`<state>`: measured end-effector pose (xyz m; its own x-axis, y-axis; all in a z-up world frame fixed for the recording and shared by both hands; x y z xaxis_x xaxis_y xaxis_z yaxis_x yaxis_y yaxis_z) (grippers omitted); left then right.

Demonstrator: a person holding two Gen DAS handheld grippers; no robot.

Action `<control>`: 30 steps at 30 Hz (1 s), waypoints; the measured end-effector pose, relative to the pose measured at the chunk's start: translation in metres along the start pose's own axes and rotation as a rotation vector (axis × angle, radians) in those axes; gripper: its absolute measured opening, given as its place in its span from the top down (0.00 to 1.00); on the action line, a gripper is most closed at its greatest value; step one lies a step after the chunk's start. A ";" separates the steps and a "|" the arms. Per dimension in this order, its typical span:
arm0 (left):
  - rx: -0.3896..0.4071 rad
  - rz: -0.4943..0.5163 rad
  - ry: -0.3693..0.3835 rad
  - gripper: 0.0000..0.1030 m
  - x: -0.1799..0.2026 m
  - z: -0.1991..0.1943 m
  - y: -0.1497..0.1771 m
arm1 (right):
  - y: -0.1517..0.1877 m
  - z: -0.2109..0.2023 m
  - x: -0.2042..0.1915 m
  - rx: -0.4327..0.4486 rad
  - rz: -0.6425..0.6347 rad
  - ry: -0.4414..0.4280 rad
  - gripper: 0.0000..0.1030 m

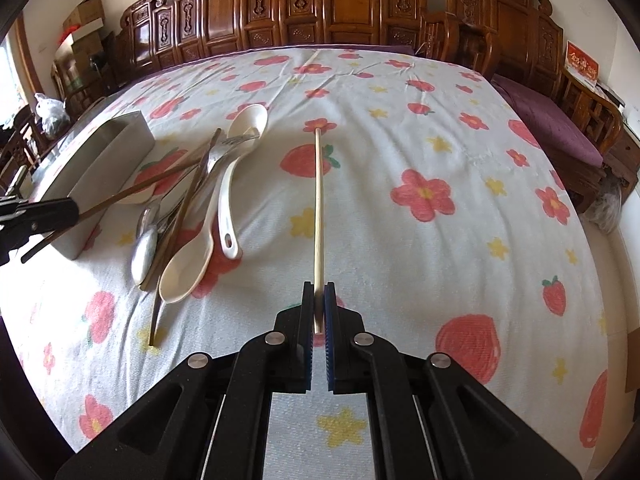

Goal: Organize utensils
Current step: 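Grasp another wooden chopstick with the left tool and lift it while the right tool holds its chopstick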

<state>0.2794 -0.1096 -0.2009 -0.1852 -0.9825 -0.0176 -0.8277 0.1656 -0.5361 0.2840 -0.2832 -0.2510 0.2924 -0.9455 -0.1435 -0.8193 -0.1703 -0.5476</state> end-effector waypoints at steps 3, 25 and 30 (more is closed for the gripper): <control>0.023 -0.006 -0.008 1.00 -0.004 -0.011 0.004 | -0.001 -0.002 -0.003 0.005 -0.004 -0.003 0.95; -0.110 0.096 -0.042 0.74 0.013 0.042 0.037 | -0.001 -0.001 -0.007 0.004 -0.006 -0.016 0.95; -0.125 0.119 -0.042 0.94 0.017 0.054 0.037 | -0.002 -0.003 -0.005 0.006 0.001 -0.019 0.95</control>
<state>0.2738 -0.1244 -0.2665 -0.2662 -0.9575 -0.1112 -0.8612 0.2881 -0.4187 0.2828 -0.2791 -0.2472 0.3007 -0.9402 -0.1599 -0.8167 -0.1673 -0.5523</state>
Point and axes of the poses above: each gripper's, at about its wrist camera, not at the fingertips, and z roughly the way its jaws point, x to its right, y to its underside, the point moved 5 cm from there along z, roughly the way its jaws point, and after that the axes turned 6 degrees about -y, right-handed, at the moved point
